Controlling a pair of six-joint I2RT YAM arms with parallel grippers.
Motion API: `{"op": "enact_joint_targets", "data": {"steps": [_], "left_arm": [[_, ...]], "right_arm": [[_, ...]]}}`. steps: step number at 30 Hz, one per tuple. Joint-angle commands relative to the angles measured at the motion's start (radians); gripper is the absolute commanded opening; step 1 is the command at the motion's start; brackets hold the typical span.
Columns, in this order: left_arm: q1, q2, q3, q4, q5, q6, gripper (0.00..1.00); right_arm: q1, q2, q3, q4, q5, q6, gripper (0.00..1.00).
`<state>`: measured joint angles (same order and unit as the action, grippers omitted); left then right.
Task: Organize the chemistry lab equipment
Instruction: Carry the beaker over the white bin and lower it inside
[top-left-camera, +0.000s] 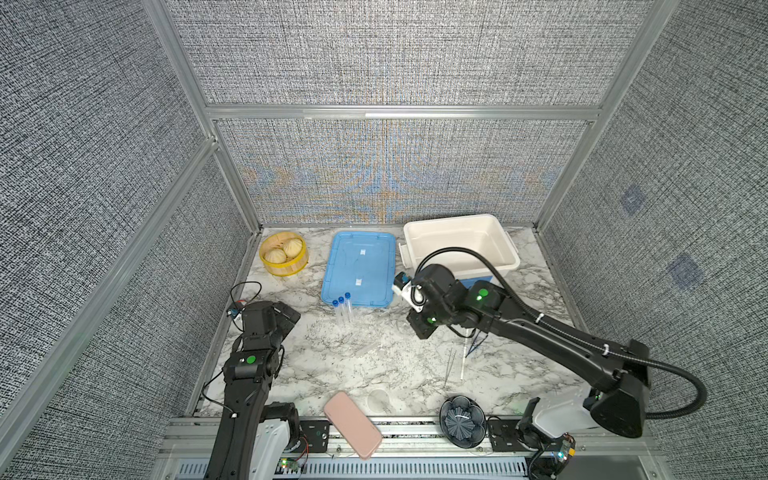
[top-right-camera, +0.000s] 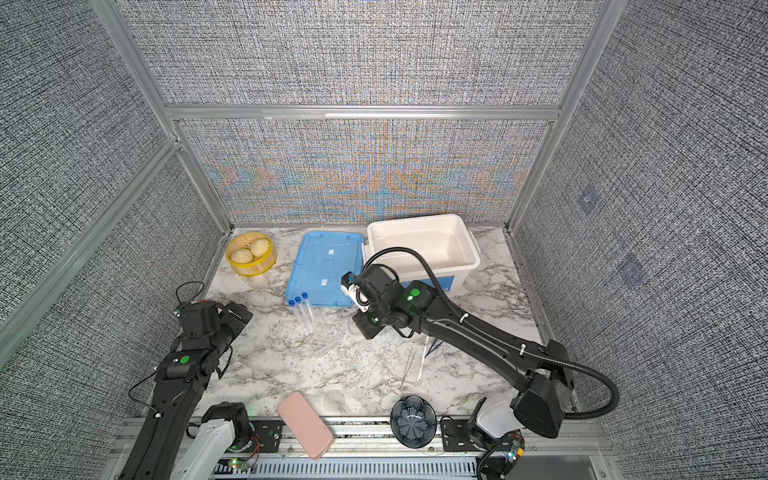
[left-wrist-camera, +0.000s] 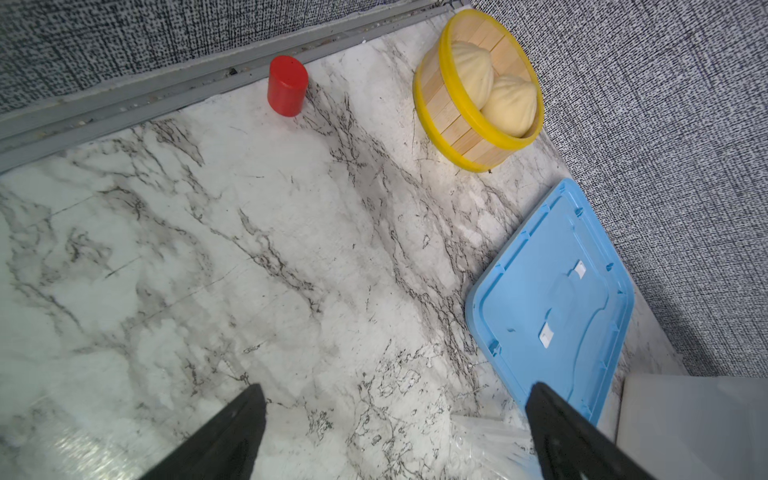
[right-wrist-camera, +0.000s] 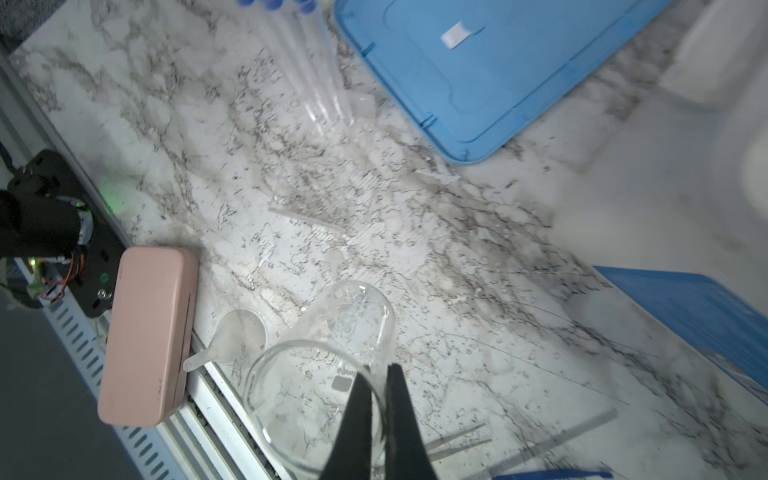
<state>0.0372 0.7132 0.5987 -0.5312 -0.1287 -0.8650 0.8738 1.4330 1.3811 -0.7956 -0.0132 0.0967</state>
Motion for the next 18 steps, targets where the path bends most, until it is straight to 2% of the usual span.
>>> {"op": "enact_joint_targets", "data": {"steps": [1,8,18], "left_arm": [[0.002,0.012,0.019,0.011,-0.003,0.01,0.99],[0.002,0.039,0.036,-0.001,0.021,0.004,0.99],[0.002,0.048,0.065,-0.039,0.068,0.069,0.99]], "right_arm": [[-0.072,-0.035,0.047,-0.04,0.008,-0.006,0.0],[-0.243,0.015,0.245,-0.106,0.003,0.002,0.0],[-0.419,0.357,0.581,-0.253,-0.019,0.041,0.0]]}}
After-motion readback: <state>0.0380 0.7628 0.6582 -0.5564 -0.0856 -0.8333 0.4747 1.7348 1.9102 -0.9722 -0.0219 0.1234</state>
